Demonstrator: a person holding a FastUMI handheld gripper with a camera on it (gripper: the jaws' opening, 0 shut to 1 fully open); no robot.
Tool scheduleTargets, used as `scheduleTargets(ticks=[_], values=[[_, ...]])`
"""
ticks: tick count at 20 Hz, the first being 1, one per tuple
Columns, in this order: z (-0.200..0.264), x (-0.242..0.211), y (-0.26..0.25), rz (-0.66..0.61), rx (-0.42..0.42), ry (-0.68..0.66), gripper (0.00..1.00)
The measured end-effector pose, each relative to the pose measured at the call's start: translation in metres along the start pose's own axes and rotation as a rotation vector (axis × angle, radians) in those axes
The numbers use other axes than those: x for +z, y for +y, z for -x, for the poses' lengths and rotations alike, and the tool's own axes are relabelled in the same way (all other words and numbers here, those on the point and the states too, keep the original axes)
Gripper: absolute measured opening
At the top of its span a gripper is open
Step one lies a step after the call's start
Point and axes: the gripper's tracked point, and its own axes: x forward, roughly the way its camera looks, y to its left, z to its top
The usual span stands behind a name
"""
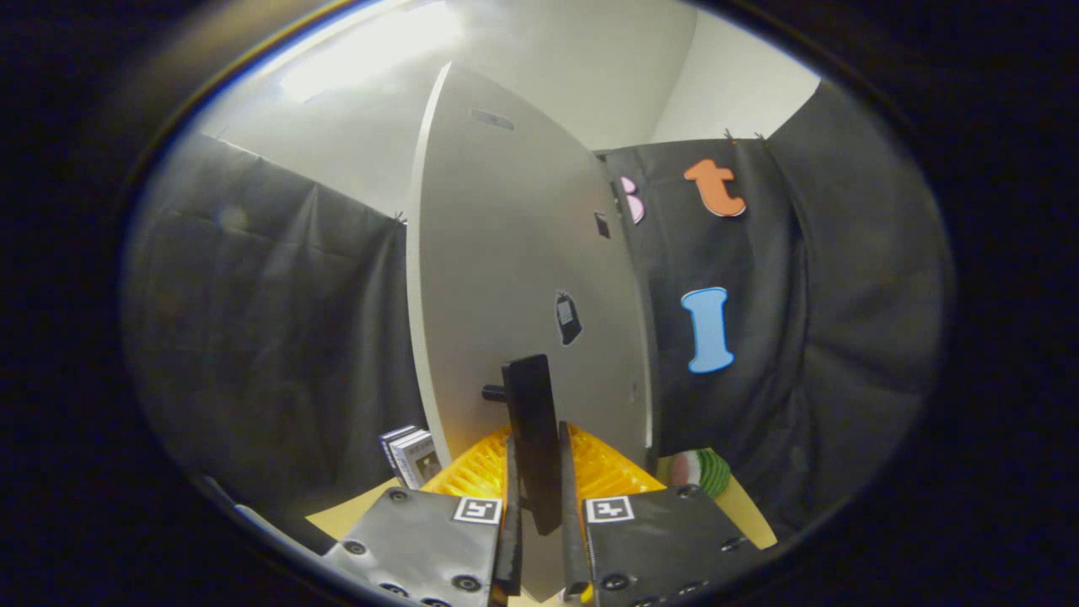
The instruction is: Open the shoe cabinet door, grab the shoes and put them into the shoe cabinet, then close the shoe cabinet door.
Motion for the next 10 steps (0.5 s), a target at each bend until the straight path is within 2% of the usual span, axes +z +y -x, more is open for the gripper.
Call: scheduleTargets(ticks=[10], values=[[0.037,0.012,-0.097,-0.027,-0.218,-0.043,0.14]])
